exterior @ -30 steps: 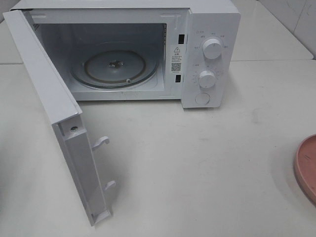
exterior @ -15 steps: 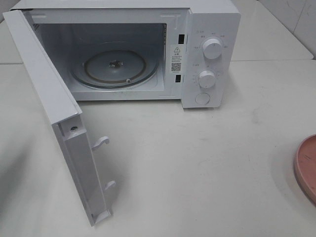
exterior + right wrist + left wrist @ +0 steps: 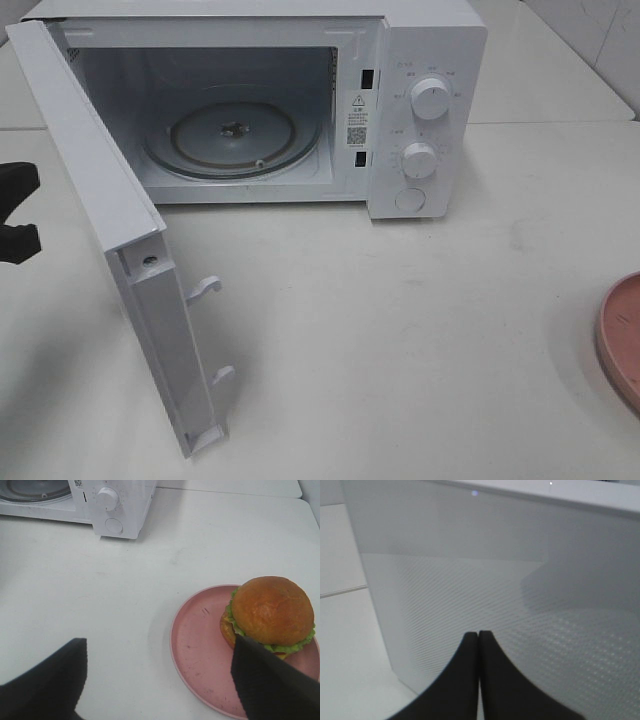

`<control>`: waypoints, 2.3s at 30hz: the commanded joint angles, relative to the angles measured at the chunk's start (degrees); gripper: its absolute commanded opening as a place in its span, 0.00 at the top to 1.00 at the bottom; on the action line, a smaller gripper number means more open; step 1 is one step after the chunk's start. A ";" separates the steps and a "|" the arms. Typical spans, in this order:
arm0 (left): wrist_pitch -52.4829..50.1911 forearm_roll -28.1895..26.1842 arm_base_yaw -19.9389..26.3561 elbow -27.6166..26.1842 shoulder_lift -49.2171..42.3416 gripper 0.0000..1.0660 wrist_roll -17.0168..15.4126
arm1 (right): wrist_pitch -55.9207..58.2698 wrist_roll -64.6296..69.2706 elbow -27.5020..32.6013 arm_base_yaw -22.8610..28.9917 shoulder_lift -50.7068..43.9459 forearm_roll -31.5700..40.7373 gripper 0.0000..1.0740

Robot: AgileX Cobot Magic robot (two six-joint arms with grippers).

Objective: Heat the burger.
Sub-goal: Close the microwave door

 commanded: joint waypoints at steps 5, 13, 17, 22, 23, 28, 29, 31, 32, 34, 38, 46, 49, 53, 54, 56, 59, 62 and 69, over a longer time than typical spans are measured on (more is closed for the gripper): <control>-1.20 -13.12 -10.08 -3.61 3.90 1.00 6.42 | -0.57 -0.40 0.00 -0.40 -1.55 -0.29 0.29; -0.69 -25.27 -18.79 -8.54 7.73 1.00 11.40 | -0.57 -0.40 0.00 -0.40 -1.55 -0.29 0.29; -0.63 -29.34 -22.00 -10.77 9.74 1.00 13.87 | -0.57 -0.40 0.00 -0.40 -1.55 -0.29 0.29; 1.03 -35.07 -25.95 -15.30 13.46 1.00 17.02 | -0.57 -0.40 0.00 -0.40 -1.55 -0.29 0.29; 1.38 -37.99 -27.39 -17.19 14.73 1.00 18.62 | -0.57 -0.40 0.00 -0.40 -1.55 -0.29 0.29; 2.64 -44.46 -30.77 -22.92 18.16 1.00 23.66 | -0.57 -0.40 0.00 -0.40 -1.55 -0.29 0.29; 2.64 -44.46 -30.77 -22.92 18.16 1.00 23.66 | -0.57 -0.40 0.00 -0.40 -1.55 -0.29 0.29; 4.30 -50.88 -32.95 -27.62 20.91 1.00 28.93 | -0.57 -0.40 0.00 -0.40 -1.55 -0.29 0.29; 4.30 -50.88 -32.95 -27.62 20.91 1.00 28.93 | -0.57 -0.40 0.00 -0.40 -1.55 -0.29 0.29; 4.53 -52.25 -33.58 -28.53 21.49 1.00 30.08 | -0.57 -0.40 0.00 -0.40 -1.55 -0.29 0.29; 5.04 -59.19 -35.18 -34.15 24.58 1.00 35.75 | -0.57 -0.40 0.00 -0.40 -1.55 -0.29 0.29; 7.56 -68.41 -35.29 -43.83 29.22 1.00 43.14 | -0.57 -0.40 0.00 -0.40 -1.55 -0.29 0.29; 8.37 -69.73 -35.29 -46.24 30.37 1.00 45.38 | -0.57 -0.40 0.00 -0.40 -1.55 -0.29 0.29; 8.48 -71.22 -35.24 -48.36 31.80 1.00 46.24 | -0.57 -0.40 0.00 -0.40 -1.55 -0.29 0.29; 9.51 -72.08 -34.66 -49.50 32.37 1.00 46.35 | -0.57 -0.40 0.00 -0.40 -1.55 -0.29 0.29; 10.31 -72.42 -34.32 -50.19 32.72 1.00 46.47 | -0.57 -0.40 0.00 -0.40 -1.55 -0.29 0.29; 11.40 -72.42 -33.80 -50.71 33.12 1.00 46.98 | -0.57 -0.40 0.00 -0.40 -1.55 -0.29 0.29; 12.43 -72.42 -34.78 -49.56 31.97 1.00 47.38 | -0.57 -0.40 0.00 -0.40 -1.55 -0.29 0.29; 12.83 -72.65 -39.13 -44.40 28.19 1.00 47.33 | -0.57 -0.40 0.00 -0.40 -1.55 -0.29 0.29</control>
